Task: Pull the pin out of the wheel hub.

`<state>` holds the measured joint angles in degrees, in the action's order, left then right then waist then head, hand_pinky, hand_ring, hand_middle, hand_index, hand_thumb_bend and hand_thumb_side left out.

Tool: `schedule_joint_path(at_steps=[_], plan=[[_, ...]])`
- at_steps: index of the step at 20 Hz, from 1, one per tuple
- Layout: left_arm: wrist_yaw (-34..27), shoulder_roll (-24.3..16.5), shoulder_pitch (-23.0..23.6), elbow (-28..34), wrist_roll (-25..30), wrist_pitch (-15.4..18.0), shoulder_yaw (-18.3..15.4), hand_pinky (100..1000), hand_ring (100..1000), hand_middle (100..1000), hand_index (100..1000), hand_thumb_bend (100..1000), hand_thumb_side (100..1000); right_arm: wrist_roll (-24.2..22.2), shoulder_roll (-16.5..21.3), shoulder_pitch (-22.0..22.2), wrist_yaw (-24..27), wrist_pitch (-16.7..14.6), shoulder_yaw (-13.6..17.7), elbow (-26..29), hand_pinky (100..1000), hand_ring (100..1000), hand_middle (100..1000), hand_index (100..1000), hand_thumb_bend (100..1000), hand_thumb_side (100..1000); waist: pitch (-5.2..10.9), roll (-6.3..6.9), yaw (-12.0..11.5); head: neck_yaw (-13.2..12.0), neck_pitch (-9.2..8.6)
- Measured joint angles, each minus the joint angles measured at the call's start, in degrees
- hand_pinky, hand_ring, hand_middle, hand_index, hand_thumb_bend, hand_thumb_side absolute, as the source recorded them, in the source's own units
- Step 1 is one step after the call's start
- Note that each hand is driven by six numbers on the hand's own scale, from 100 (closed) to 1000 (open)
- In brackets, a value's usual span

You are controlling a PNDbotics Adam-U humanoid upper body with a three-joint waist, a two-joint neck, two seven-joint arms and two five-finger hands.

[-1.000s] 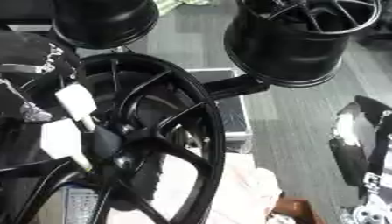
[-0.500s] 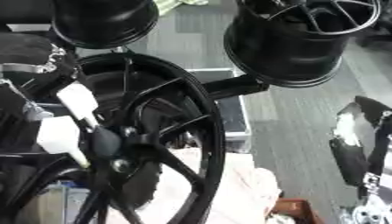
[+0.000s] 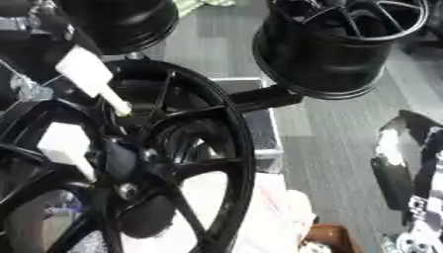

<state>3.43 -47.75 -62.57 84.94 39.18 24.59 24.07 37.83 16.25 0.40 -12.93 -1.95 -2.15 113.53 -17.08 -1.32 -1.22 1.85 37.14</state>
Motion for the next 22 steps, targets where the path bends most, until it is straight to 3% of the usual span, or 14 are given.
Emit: schedule_joint_path(at_steps=[7,15,22], plan=[[-6.98,-3.57,0.26,-2.56,1.77,-1.77,-9.61,600,473,291,326,100,247,0.19,0.0,0.59,-0.06,0.03,0.15,0.0,860,774,583,702,100,477,0.55,0.33,-0.85,0.91,0.16],[-5.52,-11.27,9.87,-13.09,-1.74,0.94,-21.01,618,483,316,358,100,269,0.99,0.17,0.98,-0.56,-0.22,1.16,0.0,860,775,584,703,100,472,1.38,0.35,-2.01,1.44,0.59],[-2.12,-15.06,16.84,-20.06,-7.1,1.39,-25.94,618,488,321,363,100,258,1.31,0.17,1.13,-0.56,-0.32,1.48,0.0,861,775,585,703,100,470,1.99,0.13,-2.34,1.51,0.61]])
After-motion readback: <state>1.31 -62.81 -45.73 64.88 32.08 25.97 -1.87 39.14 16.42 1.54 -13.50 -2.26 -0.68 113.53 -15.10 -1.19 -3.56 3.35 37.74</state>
